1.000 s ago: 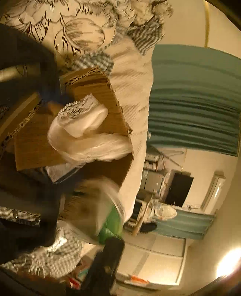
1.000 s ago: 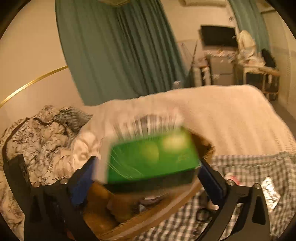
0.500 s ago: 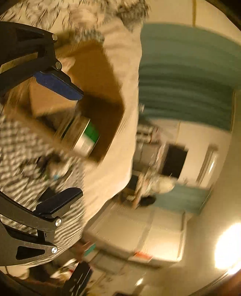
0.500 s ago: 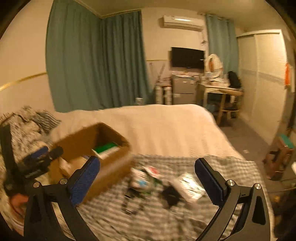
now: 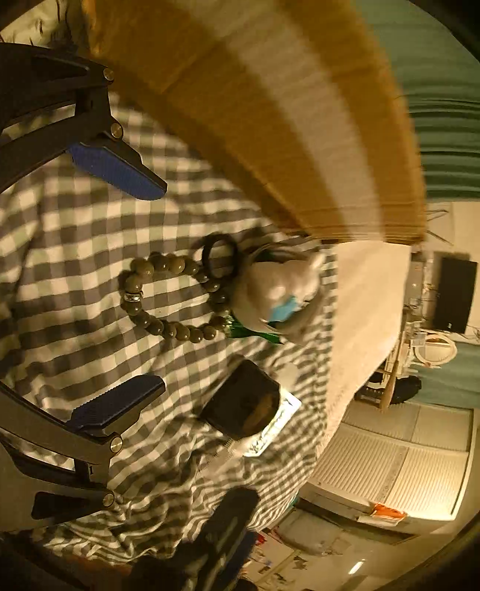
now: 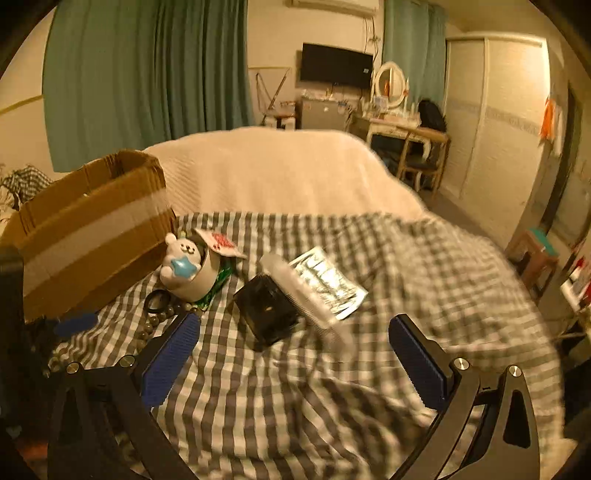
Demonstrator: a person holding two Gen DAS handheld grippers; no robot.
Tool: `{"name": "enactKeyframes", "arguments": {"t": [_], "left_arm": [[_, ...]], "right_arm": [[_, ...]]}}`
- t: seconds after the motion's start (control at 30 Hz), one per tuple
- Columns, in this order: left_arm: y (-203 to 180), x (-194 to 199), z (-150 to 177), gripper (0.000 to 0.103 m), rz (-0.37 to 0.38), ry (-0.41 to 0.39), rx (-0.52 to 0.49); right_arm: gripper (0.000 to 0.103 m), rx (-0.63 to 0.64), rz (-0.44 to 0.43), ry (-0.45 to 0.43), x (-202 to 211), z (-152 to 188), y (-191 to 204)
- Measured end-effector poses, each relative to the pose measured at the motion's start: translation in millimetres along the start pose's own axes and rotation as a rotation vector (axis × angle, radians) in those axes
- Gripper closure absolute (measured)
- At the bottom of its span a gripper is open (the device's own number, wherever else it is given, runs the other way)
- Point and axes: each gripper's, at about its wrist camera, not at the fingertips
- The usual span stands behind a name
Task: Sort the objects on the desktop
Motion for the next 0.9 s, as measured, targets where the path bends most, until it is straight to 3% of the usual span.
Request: {"name": "enactKeyframes", "arguments": {"t": [0.13, 0.23, 0.37, 0.4, 0.53, 0.6, 0.63, 0.67, 0.9], "left_arm": [[2, -27, -5, 0.014, -0.047, 0.048, 0.006], [-1, -36, -2, 0.014, -0.059, 0.053, -0.015], [-8, -40, 0, 0.014, -0.089, 0.049, -0.054], [-8, -40, 0, 0.019, -0.086, 0.047, -0.058], [-14, -38, 3, 0.04, -0.053, 0.045, -0.098], [-17, -35, 3, 0.068, -0.037, 0.044, -0.119], [-17, -32, 3, 0.072, -0.032, 0.04, -0.117], [-13, -30, 1, 0.089, -0.003, 0.044, -0.103], [9, -6, -3, 0.092, 0.113, 0.043, 0.003]], "right_arm": [[0.001, 0.085, -0.02, 0.022, -38, -3, 9], [0.009, 0.15, -0.013, 0.045, -65, -1, 17], [0.033, 0.166, -0.054, 0.097, -91, 4, 19], [0.038, 0.17, -0.055, 0.106, -95, 6, 21], [0.041, 0.188, -0.082, 0.147, -100, 10, 25], [0.052, 0.167, -0.088, 0.174, -102, 13, 22], [0.052, 0.155, -0.09, 0.173, -98, 14, 19], [0.052, 0.147, -0.092, 0.171, -93, 15, 17], [0.057, 0.14, -0.074, 0.168, -44, 27, 13]]}}
Point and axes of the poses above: each gripper's, at about its wrist camera, not at the fingertips, and x roughly against the way its jaws point, y to its left, z to its underside, and after that the axes turned 7 degrees about x, right-handed
